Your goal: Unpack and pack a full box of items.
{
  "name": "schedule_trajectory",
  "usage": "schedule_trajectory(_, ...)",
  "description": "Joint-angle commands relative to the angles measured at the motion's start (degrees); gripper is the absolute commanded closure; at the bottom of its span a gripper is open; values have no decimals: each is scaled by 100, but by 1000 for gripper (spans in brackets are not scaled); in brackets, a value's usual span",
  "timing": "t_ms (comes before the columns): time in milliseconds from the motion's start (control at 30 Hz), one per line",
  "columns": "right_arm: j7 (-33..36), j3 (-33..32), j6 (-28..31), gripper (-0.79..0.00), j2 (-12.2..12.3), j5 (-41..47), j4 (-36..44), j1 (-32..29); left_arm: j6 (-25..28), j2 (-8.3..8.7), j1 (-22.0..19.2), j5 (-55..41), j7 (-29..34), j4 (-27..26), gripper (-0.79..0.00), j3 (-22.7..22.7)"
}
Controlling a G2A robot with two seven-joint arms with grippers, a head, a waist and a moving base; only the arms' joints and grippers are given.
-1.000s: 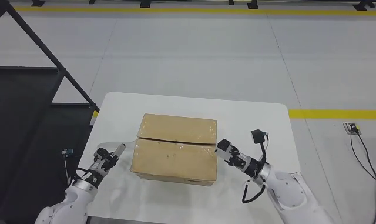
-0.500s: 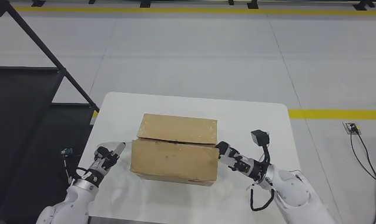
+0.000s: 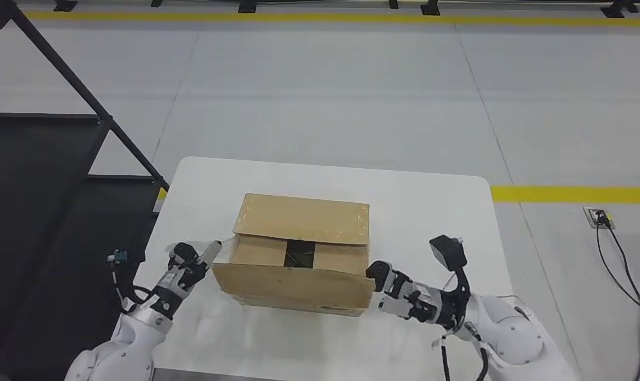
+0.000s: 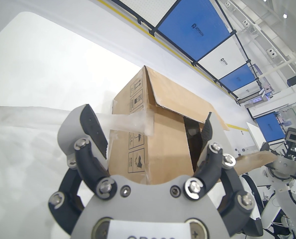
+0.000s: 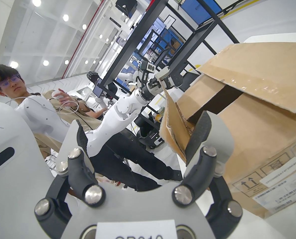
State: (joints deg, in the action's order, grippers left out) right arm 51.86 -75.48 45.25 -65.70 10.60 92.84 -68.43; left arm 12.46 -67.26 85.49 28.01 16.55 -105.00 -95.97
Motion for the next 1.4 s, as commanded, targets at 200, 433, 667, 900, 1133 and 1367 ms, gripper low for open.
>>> schedule_trajectory(200,352,-9,111,-785,89,-21,244,-152,650,49,123,293,213,-22,-785,-13)
schedule_trajectory(433,596,-1,121,-785,168,47,409,-219,1213,118,327,404,507,-17,-785,-246)
schedule_trajectory(667,562,23,-26,-785,215,83,477,-161,1737,192,436,495,824,58,-785,-459)
schedule_trajectory(900,238,95,-251,-785,219,127,487,-51,2243,259,535,656,981,91,-785,-588)
schedule_trajectory(1133,-442,90,-725,-785,194,327,193,74,2673,319,605,1132,1044,57,-785,-588)
schedule_trajectory(1367,-1116,144,-1087,-785,151,216,-6,151,2819,353,660,1924,835,48,-785,-485)
